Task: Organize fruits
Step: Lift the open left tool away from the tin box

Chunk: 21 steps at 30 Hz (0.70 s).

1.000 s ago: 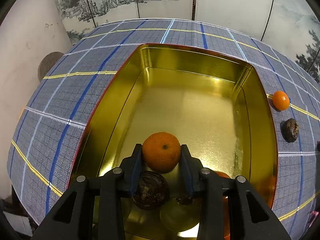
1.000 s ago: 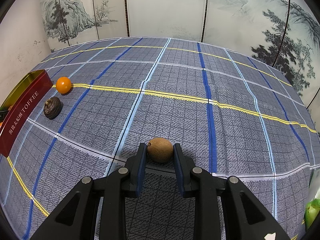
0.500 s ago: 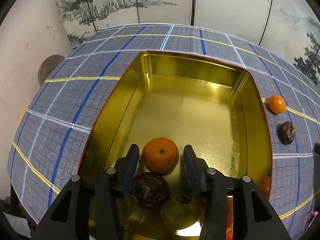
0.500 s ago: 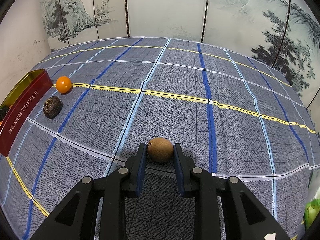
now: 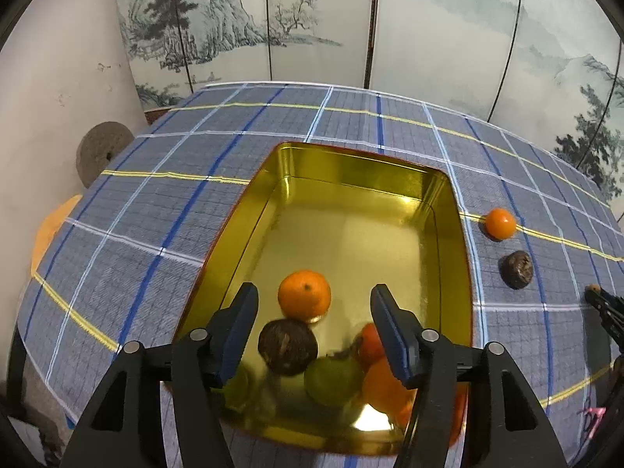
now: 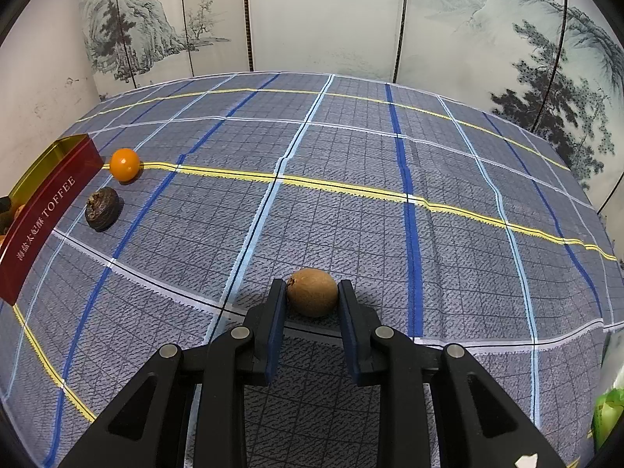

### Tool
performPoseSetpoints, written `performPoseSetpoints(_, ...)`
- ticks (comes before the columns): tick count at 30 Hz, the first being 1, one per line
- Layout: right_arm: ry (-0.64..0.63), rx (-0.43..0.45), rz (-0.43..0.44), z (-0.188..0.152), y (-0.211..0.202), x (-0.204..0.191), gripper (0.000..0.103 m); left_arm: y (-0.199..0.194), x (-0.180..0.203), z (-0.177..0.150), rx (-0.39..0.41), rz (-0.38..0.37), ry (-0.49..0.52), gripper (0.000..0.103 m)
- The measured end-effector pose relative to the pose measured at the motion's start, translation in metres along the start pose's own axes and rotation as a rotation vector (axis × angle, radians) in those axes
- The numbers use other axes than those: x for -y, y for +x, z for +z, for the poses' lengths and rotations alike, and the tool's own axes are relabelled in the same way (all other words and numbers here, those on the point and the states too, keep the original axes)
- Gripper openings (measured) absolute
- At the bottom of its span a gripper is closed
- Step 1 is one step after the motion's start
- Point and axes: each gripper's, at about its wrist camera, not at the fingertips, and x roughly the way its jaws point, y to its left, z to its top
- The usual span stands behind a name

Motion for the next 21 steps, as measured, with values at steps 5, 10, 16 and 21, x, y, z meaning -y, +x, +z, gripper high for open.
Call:
performPoseSetpoints(5, -0.007, 0.001, -0.012, 0.000, 0.000, 0.000, 0.024, -0.014, 0.000, -0.017, 0.020, 0.020, 0.010, 0.063)
performPoseSetpoints(10, 0.006, -0.001, -0.024, 0.002, 0.001, -0.002, 0.024, -0.023, 0.000, -0.028, 0.029, 0.021, 0.008, 0.063)
performPoseSetpoints(16, -0.007, 0.001, -0.006, 0.009, -0.001, -0.018, 0.024, -0.027, -0.003, -0.035, 0.031, 0.025, -0.003, 0.063)
performPoseSetpoints(21, -0.047, 0.012, 0.041, 0.016, -0.008, -0.042, 0.024, -0.031, -0.007, -0.039, 0.030, 0.024, -0.027, 0.063)
